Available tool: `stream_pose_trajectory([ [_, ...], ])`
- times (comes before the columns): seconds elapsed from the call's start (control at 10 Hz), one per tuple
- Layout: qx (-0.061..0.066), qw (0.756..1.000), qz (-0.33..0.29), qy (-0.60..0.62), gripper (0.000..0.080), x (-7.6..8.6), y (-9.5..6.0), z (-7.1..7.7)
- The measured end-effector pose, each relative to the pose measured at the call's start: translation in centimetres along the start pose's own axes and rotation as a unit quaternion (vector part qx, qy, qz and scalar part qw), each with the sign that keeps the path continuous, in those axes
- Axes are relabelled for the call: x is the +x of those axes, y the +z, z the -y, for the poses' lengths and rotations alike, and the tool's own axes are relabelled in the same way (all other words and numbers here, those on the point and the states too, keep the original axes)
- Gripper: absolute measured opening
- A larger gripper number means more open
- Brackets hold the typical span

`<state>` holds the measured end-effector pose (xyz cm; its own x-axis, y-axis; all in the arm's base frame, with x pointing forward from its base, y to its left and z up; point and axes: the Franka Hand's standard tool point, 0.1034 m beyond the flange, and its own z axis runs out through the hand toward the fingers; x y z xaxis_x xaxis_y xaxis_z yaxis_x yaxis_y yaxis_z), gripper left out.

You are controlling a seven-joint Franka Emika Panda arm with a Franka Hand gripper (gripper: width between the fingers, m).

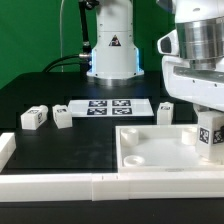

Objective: Assemble one leg

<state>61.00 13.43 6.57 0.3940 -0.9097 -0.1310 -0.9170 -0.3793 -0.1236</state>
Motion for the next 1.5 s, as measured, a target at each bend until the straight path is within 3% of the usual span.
stream_pose_trajectory([
  [0.1,0.0,1.0,0.001,-0.02,0.0357,0.0,0.0,0.0],
  [0.2,0.001,1.0,0.001,-0.02,0.0544,0.0,0.0,0.0],
  [0.3,0.0,0.997,0.001,-0.082,0.0617,0.2,0.0,-0.1],
  [0.4,-0.003,0.987,-0.004,-0.162,0.0617,0.3,-0.1,-0.1],
  [0.6,-0.018,0.944,-0.022,-0.329,0.0648,0.0,-0.3,0.1],
  [0.8,-0.03,0.875,-0.028,-0.482,0.0649,0.5,-0.3,0.1],
  [0.9,-0.032,0.854,-0.028,-0.518,0.0649,1.1,-0.3,0.2],
  [1.1,-0.037,0.779,-0.026,-0.625,0.0649,2.3,-0.5,0.3],
  [1.4,-0.039,0.769,-0.022,-0.638,0.0649,2.2,-0.5,0.3],
  [1.5,-0.039,0.769,-0.022,-0.637,0.0527,2.2,-0.5,0.3],
])
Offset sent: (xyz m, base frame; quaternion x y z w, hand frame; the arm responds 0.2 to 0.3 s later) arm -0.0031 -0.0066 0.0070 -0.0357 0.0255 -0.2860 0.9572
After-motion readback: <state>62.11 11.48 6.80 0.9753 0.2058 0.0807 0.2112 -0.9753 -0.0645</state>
